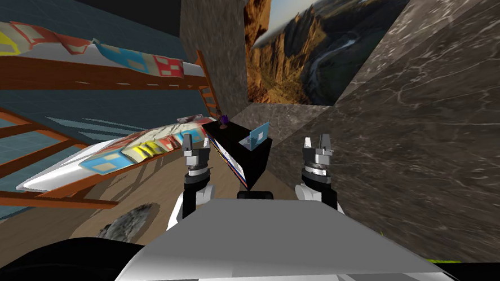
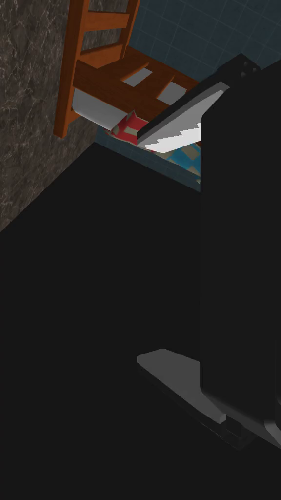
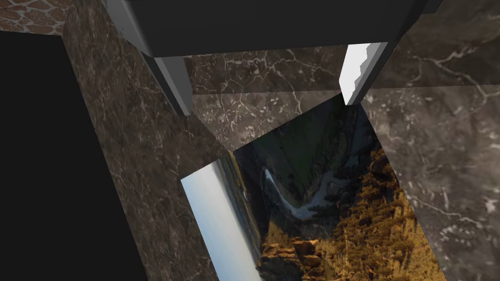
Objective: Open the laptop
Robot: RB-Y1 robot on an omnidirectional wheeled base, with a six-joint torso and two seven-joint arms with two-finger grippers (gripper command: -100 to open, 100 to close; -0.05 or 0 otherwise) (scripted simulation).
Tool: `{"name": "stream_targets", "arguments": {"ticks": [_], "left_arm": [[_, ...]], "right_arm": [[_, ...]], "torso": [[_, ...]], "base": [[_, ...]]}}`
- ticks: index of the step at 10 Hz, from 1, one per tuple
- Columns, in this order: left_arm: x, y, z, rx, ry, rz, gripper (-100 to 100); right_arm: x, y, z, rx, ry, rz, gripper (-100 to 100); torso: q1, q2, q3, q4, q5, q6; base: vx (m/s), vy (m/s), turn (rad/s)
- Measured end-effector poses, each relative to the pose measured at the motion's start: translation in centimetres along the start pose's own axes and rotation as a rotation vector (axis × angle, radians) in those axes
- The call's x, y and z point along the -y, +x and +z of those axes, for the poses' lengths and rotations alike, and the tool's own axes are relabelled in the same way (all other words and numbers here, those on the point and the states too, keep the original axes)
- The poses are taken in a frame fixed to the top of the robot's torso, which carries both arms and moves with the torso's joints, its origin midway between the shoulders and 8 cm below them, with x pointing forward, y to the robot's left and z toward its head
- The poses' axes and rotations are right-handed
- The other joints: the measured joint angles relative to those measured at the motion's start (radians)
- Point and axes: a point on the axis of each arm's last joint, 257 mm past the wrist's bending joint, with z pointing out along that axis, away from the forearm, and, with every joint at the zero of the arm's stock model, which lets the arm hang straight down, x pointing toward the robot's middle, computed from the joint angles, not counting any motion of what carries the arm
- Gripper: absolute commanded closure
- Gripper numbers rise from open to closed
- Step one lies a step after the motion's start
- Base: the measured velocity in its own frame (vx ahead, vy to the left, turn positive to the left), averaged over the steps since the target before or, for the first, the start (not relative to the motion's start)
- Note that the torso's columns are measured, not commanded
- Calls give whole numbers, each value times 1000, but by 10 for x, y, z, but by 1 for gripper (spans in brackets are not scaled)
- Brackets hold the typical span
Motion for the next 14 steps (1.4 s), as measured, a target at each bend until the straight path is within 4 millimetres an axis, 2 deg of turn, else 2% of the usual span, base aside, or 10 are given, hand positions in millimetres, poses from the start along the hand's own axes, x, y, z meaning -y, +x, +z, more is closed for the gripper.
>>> {"name": "stream_targets", "arguments": {"ticks": [2,9,10,11,14], "left_arm": [[0,0,0,0,0,0,0],[0,0,0,0,0,0,0],[0,0,0,0,0,0,0],[0,0,0,0,0,0,0],[0,0,0,0,0,0,0]], "right_arm": [[0,0,0,0,0,0,0],[0,0,0,0,0,0,0],[0,0,0,0,0,0,-100],[4,-1,-3,-21,14,-27,-100],[18,-12,-14,-91,84,-154,-100]], "torso": [[0,104,-209,105,0,0],[0,618,-1234,617,0,0],[0,691,-1382,691,0,0],[2,726,-1451,724,1,0],[4,739,-1475,738,1,0]], "base": [[0,0,0],[0,0,0],[0,47,7],[-4,86,0],[-33,166,4]]}}
